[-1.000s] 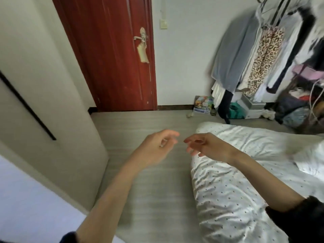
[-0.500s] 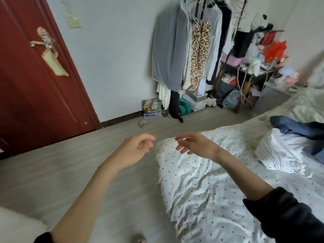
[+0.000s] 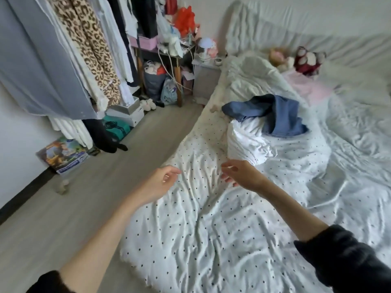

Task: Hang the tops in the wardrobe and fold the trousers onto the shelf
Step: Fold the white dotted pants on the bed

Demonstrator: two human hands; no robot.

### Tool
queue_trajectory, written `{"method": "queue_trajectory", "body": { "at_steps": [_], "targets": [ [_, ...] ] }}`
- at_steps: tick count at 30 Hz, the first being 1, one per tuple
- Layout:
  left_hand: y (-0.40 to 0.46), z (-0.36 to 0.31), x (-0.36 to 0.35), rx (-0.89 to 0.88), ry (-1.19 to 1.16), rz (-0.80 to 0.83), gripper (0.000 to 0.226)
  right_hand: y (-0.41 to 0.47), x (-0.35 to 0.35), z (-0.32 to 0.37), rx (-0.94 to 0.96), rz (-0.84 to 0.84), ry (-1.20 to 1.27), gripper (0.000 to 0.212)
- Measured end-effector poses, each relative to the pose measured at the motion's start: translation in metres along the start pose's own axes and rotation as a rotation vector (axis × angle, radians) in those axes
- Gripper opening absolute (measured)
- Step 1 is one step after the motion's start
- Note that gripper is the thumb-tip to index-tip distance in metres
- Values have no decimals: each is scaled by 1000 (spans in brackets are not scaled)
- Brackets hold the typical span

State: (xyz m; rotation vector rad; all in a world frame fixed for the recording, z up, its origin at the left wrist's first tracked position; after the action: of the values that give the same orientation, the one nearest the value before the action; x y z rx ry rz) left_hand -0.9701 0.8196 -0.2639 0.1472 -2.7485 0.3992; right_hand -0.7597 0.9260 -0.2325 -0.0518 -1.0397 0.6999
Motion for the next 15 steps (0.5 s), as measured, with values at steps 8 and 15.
{"method": "queue_trajectory", "body": {
  "at_steps": [8,15],
  "targets": [
    [183,65,-46,100,174,124,41,173,4,-117,-281,-135,-226,45],
    [279,169,-97,285,460,363,54,276,-34,-209,-445,-142,-525,73]
  ]
}}
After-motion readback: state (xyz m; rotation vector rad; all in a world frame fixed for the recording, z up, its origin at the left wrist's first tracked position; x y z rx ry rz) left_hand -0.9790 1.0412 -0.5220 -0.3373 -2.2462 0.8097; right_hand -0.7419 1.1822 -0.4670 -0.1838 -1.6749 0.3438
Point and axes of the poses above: each hand's wrist, its own y-axis towards the middle knuckle, its own x-axis out of the back of the hand, z = x × y, the point moved 3 cm from there along y, towards the middle knuckle, and after that the axes turned 15 degrees about -y, right-handed, at the moved point
